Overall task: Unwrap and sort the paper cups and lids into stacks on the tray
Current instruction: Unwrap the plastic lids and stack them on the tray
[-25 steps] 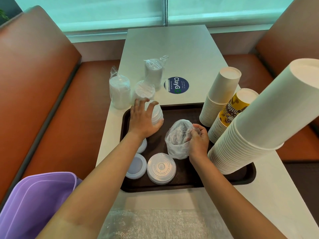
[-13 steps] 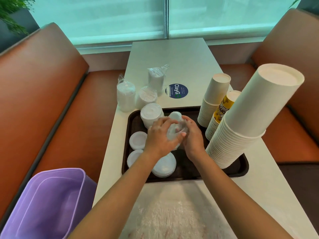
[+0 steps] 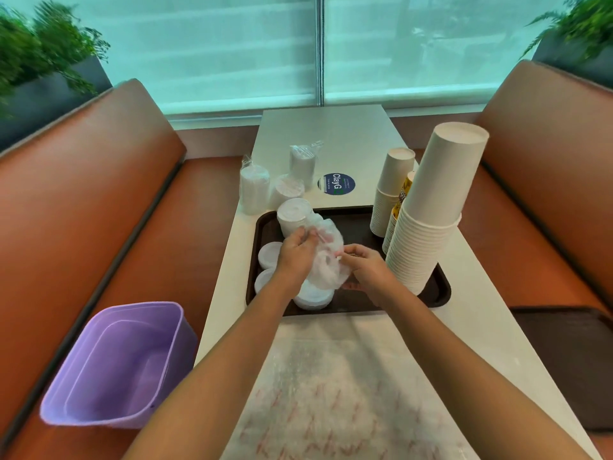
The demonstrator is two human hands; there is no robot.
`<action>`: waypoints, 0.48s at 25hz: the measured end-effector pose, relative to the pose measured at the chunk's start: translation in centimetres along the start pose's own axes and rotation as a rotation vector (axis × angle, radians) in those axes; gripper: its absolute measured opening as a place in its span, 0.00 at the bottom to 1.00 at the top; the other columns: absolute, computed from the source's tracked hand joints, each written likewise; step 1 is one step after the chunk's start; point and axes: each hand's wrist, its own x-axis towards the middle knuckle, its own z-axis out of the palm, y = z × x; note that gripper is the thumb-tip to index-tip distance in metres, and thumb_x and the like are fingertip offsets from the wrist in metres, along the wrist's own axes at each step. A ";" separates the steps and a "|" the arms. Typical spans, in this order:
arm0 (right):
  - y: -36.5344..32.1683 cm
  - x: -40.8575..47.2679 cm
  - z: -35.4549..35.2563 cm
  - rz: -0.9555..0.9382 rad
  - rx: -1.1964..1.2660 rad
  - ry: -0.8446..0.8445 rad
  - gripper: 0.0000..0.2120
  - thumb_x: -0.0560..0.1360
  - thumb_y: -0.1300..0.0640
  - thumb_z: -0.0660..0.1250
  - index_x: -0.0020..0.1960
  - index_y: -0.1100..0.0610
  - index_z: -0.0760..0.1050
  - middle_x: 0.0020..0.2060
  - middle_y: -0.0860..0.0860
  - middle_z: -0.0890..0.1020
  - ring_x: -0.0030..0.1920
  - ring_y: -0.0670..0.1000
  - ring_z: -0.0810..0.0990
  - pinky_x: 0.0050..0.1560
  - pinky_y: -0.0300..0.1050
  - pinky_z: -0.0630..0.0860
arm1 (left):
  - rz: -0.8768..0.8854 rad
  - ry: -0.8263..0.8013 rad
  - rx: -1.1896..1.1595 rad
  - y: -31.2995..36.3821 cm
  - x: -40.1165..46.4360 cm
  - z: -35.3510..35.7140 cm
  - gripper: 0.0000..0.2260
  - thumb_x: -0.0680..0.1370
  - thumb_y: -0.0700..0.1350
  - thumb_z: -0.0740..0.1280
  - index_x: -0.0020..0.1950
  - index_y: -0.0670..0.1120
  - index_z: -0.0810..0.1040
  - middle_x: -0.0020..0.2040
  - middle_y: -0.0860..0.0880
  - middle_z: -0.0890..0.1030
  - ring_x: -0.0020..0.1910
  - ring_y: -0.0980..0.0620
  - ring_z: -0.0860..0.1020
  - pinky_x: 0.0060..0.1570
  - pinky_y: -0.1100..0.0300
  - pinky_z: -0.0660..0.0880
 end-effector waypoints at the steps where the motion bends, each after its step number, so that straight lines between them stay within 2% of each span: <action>1: 0.1 -0.3 -0.1 -0.027 0.044 0.046 0.05 0.78 0.60 0.64 0.43 0.55 0.74 0.40 0.52 0.79 0.38 0.49 0.79 0.34 0.44 0.76 | -0.017 0.005 -0.104 -0.1 -0.7 -0.1 0.11 0.82 0.41 0.57 0.60 0.39 0.75 0.55 0.42 0.80 0.54 0.44 0.78 0.57 0.48 0.75; 3: 0.3 -1.1 -0.7 -0.083 0.121 0.158 0.07 0.79 0.60 0.63 0.42 0.55 0.72 0.40 0.52 0.79 0.38 0.50 0.78 0.34 0.44 0.75 | -0.048 0.023 -0.303 -0.3 -2.0 -0.8 0.11 0.82 0.40 0.56 0.61 0.40 0.74 0.52 0.43 0.79 0.51 0.44 0.78 0.51 0.51 0.76; 5: 0.6 -1.9 -1.4 -0.121 0.200 0.242 0.08 0.79 0.60 0.62 0.41 0.55 0.70 0.39 0.52 0.77 0.37 0.49 0.76 0.35 0.44 0.75 | -0.066 0.091 -0.429 -0.3 -3.1 -1.8 0.11 0.82 0.41 0.56 0.62 0.40 0.73 0.52 0.45 0.79 0.46 0.47 0.79 0.41 0.55 0.79; 8: 1.2 -3.2 -1.7 -0.156 0.310 0.264 0.10 0.80 0.63 0.60 0.40 0.56 0.68 0.39 0.54 0.77 0.37 0.50 0.77 0.37 0.44 0.76 | -0.115 0.191 -0.546 -0.3 -4.4 -3.1 0.09 0.82 0.41 0.56 0.50 0.44 0.76 0.44 0.48 0.79 0.40 0.52 0.78 0.36 0.57 0.75; 10: 1.5 -4.2 -1.4 -0.171 0.383 0.236 0.11 0.80 0.65 0.59 0.40 0.56 0.66 0.40 0.54 0.77 0.39 0.51 0.78 0.37 0.45 0.78 | -0.156 0.230 -0.449 -0.6 -5.0 -3.6 0.09 0.81 0.40 0.58 0.48 0.46 0.77 0.43 0.49 0.79 0.42 0.51 0.78 0.38 0.58 0.74; 11: 1.7 -4.4 -1.2 -0.195 0.392 0.246 0.11 0.79 0.65 0.59 0.40 0.56 0.66 0.40 0.53 0.77 0.40 0.52 0.77 0.37 0.46 0.78 | -0.160 0.281 -0.308 -0.9 -5.3 -3.8 0.08 0.79 0.39 0.59 0.52 0.46 0.77 0.47 0.48 0.79 0.46 0.49 0.77 0.40 0.58 0.73; 12: 1.9 -4.5 -1.2 -0.228 0.376 0.272 0.11 0.79 0.65 0.60 0.40 0.55 0.66 0.40 0.53 0.76 0.41 0.53 0.76 0.38 0.47 0.78 | -0.141 0.359 -0.118 -1.3 -5.5 -4.0 0.11 0.77 0.39 0.62 0.58 0.46 0.76 0.54 0.46 0.77 0.51 0.47 0.75 0.44 0.57 0.73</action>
